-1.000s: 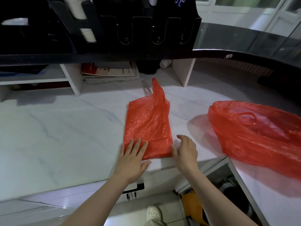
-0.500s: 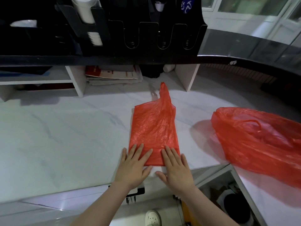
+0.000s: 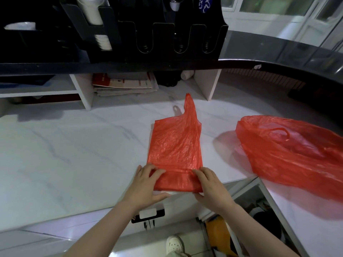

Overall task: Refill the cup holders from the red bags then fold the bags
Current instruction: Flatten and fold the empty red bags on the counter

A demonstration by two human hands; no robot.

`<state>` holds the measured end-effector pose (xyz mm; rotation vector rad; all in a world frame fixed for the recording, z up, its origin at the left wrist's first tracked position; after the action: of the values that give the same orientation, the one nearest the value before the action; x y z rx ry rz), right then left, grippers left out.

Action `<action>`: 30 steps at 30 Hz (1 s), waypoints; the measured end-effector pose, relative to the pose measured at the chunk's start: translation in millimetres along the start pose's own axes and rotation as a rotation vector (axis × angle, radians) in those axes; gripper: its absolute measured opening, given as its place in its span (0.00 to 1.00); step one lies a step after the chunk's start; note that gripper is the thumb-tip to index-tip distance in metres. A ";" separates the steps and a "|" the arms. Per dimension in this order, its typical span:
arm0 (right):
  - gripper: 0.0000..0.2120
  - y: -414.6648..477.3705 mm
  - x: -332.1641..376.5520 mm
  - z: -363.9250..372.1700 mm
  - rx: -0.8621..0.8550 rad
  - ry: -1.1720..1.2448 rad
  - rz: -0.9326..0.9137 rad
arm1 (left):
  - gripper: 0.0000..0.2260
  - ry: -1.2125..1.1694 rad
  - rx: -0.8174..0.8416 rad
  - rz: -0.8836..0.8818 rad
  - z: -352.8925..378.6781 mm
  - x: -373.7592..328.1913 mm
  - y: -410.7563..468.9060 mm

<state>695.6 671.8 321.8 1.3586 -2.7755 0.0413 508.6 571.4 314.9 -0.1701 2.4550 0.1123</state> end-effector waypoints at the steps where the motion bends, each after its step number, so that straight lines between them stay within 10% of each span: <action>1: 0.30 -1.6 -2.7 -0.9 -0.004 0.027 -0.010 | 0.36 -0.006 0.023 0.022 -0.3 2.4 -3.0; 8: 0.11 -4.0 -17.7 -14.2 -0.085 0.304 0.162 | 0.30 -0.176 -0.042 0.037 -16.3 10.0 -15.3; 17: 0.14 10.2 -35.9 -6.5 -0.114 0.610 0.554 | 0.10 -0.460 -0.440 -0.231 -35.7 31.4 -15.2; 30: 0.09 26.5 -38.0 -3.6 -0.136 0.472 0.644 | 0.31 -0.144 -0.458 -0.012 -32.8 6.2 -6.3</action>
<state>698.1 718.1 323.1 0.3202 -2.6015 0.1679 484.4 560.5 336.2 -0.3613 2.2495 0.6597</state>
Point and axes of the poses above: each hand's wrist, its own y-axis towards the middle knuckle, its own z-axis out of the palm, x = y × z, the point moved 7 cm from there along y, towards the middle knuckle, and after that the axes turned 14 degrees about -y, right-handed, at the moved point
